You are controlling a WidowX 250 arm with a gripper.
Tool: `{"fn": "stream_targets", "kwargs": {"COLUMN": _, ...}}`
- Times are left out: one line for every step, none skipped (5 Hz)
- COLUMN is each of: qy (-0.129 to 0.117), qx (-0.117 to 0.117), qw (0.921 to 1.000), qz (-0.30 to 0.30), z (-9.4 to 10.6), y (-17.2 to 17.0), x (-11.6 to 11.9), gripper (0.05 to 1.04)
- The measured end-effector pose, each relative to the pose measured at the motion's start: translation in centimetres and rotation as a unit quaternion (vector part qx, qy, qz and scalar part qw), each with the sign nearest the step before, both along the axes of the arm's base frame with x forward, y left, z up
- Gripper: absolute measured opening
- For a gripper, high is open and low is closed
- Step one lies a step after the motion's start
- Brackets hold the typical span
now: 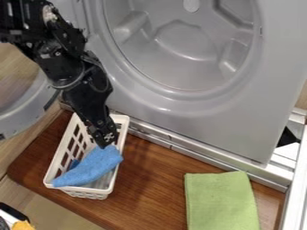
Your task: Move the green cloth to the center of the table
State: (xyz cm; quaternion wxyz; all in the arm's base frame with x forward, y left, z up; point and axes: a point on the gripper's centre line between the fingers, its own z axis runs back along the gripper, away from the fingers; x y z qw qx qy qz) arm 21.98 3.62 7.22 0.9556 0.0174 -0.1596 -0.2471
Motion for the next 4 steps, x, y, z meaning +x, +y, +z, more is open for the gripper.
{"fn": "stream_targets", "kwargs": {"qy": 0.008, "qx": -0.003, "qw": 1.0000, "qz": -0.001, "z": -0.4, "y": -0.2, "x": -0.3, "gripper": 0.999}}
{"fn": "stream_targets", "kwargs": {"qy": 0.006, "qx": -0.009, "qw": 0.9984, "qz": -0.055, "z": -0.4, "y": -3.3, "x": 0.0, "gripper": 0.999}}
{"fn": "stream_targets", "kwargs": {"qy": -0.007, "qx": -0.011, "qw": 0.9965, "qz": -0.083, "z": -0.1, "y": -5.2, "x": 0.3, "gripper": 0.999}}
{"fn": "stream_targets", "kwargs": {"qy": 0.001, "qx": -0.023, "qw": 0.9941, "qz": -0.106, "z": -1.4, "y": -7.2, "x": 0.7, "gripper": 0.999}}
